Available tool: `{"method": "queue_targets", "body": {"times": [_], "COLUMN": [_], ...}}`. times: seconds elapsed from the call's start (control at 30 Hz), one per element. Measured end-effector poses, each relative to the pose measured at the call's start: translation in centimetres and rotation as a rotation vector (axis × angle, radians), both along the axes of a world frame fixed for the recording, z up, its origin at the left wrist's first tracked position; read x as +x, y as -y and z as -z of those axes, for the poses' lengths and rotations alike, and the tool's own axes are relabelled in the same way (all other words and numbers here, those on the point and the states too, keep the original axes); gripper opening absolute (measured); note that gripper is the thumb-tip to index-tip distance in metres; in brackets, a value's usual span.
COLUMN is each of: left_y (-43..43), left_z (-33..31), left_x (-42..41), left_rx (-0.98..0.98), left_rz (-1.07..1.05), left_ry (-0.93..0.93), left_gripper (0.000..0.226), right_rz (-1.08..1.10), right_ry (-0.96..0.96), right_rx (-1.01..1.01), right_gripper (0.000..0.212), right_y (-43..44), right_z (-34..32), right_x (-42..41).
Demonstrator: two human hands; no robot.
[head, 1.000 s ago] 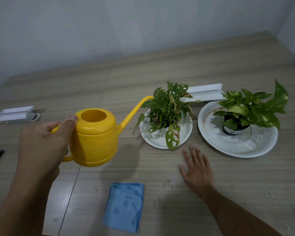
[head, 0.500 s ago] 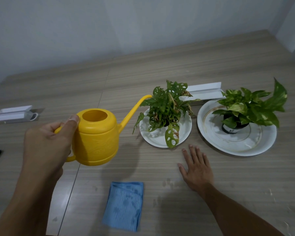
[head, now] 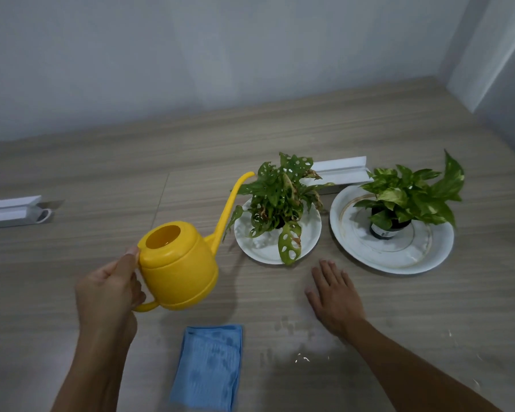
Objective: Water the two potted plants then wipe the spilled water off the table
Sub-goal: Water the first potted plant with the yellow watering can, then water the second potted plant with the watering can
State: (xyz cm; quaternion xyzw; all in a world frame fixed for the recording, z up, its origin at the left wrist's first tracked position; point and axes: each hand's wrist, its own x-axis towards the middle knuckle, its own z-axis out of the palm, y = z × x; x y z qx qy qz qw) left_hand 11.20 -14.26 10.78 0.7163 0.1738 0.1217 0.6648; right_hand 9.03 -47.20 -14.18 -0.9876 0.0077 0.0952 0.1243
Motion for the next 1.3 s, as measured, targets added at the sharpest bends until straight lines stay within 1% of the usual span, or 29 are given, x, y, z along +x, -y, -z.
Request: {"method": "queue_targets", "body": {"times": [0.07, 0.1, 0.2, 0.23, 0.3, 0.4, 0.53, 0.7, 0.8, 0.9, 1.03, 1.17, 1.23, 1.3], "left_y": [0.2, 0.2, 0.6, 0.9, 1.7, 3.3, 6.2, 11.1, 14.6, 17.7, 21.0, 23.7, 24.7, 25.7], "left_z": [0.9, 1.4, 2.5, 2.7, 2.7, 2.4, 1.8, 1.9, 2.0, 2.2, 2.9, 3.3, 3.4, 3.3], "left_x": [-0.5, -0.8, -1.2, -1.2, -1.4, -1.5, -1.6, -2.2, -2.9, -3.5, -4.2, -4.8, -5.0, -5.1], "left_rx": [-0.080, -0.108, -0.182, -0.201, -0.233, -0.254, -0.254, -0.203, -0.167, -0.140, -0.062, 0.000, 0.005, 0.025], "left_rz": [0.010, 0.014, 0.016, 0.016, 0.028, 0.083, 0.146, 0.147, 0.135, 0.143, 0.131, 0.078, 0.057, 0.046], "left_ry": [0.014, 0.022, 0.067, 0.086, 0.116, 0.145, 0.154, 0.142, 0.153, 0.139, 0.115, 0.095, 0.082, 0.069], "left_gripper": [0.064, 0.064, 0.062, 0.061, 0.061, 0.061, 0.060, 0.053, 0.049, 0.058, 0.059, 0.052, 0.050, 0.049], "right_rz": [0.004, 0.019, 0.073, 0.084, 0.125, 0.229, 0.308, 0.336, 0.304, 0.261, 0.209, 0.170, 0.166, 0.166], "right_ry": [0.097, 0.156, 0.373, 0.419, 0.471, 0.498, 0.417, 0.307, 0.187, 0.067, 0.019, -0.043, -0.056, -0.066], "right_rx": [0.025, 0.047, 0.086, 0.075, 0.043, -0.010, -0.069, -0.099, -0.103, -0.101, -0.136, -0.124, -0.129, -0.133], "right_gripper": [0.060, 0.053, 0.021, 0.016, 0.017, 0.027, 0.036, 0.049, 0.063, 0.079, 0.094, 0.078, 0.079, 0.088], "right_y": [0.5, 0.9, 2.4, 3.0, 4.5, 8.0, 13.5, 20.1, 23.6, 26.7, 30.4, 32.6, 32.9, 33.1], "right_z": [-1.2, -1.7, -3.5, -4.3, -5.5, -6.4, -6.8, -6.3, -5.9, -5.6, -4.8, -3.2, -2.3, -1.3], "right_x": [-0.8, -1.3, -3.0, -3.7, -5.2, -7.6, -10.2, -11.6, -11.9, -11.6, -10.3, -8.5, -7.7, -7.2]}}
